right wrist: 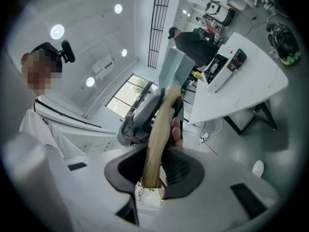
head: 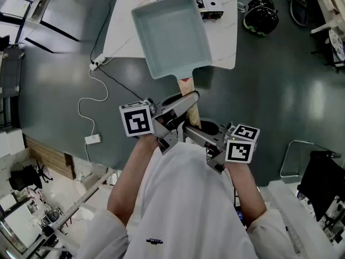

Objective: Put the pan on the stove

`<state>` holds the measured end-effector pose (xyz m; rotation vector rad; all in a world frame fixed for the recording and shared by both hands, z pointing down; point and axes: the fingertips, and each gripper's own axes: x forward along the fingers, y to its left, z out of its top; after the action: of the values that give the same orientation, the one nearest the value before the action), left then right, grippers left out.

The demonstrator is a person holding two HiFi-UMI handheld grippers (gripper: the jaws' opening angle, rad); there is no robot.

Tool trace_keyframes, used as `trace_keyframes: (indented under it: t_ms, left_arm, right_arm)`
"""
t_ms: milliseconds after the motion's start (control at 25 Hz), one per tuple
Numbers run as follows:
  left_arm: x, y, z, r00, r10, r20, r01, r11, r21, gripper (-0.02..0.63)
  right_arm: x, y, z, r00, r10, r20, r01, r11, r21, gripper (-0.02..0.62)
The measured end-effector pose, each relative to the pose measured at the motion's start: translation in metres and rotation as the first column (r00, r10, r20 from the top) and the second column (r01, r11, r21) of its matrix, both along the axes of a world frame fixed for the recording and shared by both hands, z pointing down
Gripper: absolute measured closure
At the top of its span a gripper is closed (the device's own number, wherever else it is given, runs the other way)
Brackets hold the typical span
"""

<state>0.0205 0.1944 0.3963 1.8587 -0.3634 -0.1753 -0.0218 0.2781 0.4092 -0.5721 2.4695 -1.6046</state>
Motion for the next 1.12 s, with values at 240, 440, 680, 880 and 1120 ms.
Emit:
trace_keyframes:
  t_ms: [240, 440, 680, 880, 1120]
  left_arm:
    - [-0.031, 0.072, -0.01, 1.0, -0.001, -0.026, 0.001, 1.0, -0.021, 0.474]
    - [-0.048, 0.101, -0.006, 0.998, 0.023, -0.052, -0.026, 0.998, -0.059, 0.476]
    - [-0.075, 0.111, 0.002, 0.996, 0.065, -0.055, -0.07, 0.993, -0.096, 0.469]
    - [-0.101, 0.103, -0.002, 0.989, 0.107, -0.098, -0.116, 0.988, -0.1, 0.469]
    - [-0.128, 0.088, 0.0, 0.983, 0.157, -0.099, -0.169, 0.979, -0.118, 0.469]
  right_arm:
    - [-0.031, 0.072, -0.015, 1.0, 0.013, 0.018, -0.012, 0.999, -0.038, 0.505]
    - [-0.05, 0.101, -0.012, 0.999, 0.003, -0.035, -0.005, 0.999, -0.049, 0.503]
    - [-0.084, 0.108, -0.014, 0.999, 0.022, -0.047, -0.025, 0.998, -0.064, 0.486]
    - [-0.115, 0.098, -0.014, 0.996, 0.053, -0.07, -0.058, 0.996, -0.073, 0.488]
    - [-0.146, 0.079, -0.015, 0.99, 0.13, -0.047, -0.134, 0.987, -0.088, 0.488]
